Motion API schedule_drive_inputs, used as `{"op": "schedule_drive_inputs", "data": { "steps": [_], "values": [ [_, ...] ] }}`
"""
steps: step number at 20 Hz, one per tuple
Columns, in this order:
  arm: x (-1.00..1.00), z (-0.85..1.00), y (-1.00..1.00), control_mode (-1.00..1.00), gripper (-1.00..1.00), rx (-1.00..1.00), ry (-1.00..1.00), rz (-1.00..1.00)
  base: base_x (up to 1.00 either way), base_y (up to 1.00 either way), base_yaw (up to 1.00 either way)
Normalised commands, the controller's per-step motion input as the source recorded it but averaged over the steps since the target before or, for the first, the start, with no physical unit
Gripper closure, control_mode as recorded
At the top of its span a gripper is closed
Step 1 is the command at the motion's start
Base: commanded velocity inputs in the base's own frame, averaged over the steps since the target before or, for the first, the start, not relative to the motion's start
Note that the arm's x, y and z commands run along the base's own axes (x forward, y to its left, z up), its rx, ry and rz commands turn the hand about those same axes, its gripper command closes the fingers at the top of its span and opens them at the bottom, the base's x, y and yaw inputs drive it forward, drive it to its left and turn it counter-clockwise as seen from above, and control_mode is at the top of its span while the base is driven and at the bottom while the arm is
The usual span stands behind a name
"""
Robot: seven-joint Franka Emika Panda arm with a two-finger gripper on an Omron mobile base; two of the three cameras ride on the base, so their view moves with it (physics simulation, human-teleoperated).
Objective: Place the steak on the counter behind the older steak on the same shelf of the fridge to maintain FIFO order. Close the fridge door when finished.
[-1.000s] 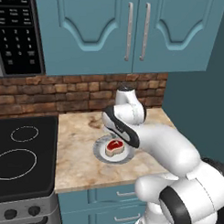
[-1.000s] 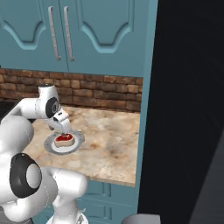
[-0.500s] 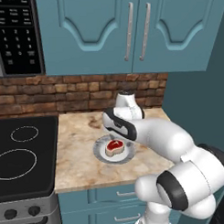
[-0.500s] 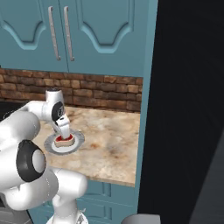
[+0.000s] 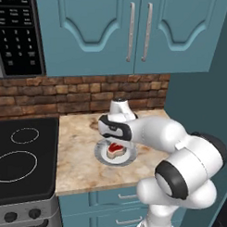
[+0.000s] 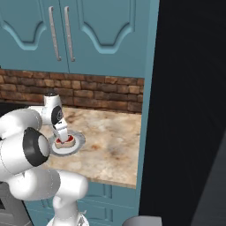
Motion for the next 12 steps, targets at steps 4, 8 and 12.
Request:
{"op": "schedule_drive_inputs", "data": {
  "steps": [4,8,12],
  "values": [
    [0.13,-0.17,0.23,-1.00,-1.00,0.00,0.00,0.00,0.00,0.00,0.00],
    [0.06,-0.15,0.06,-1.00,-1.00,0.00,0.00,0.00,0.00,0.00,0.00],
    [0.00,-0.13,0.00,-1.00,-1.00,0.00,0.00,0.00,0.00,0.00,0.00]
  ]
}}
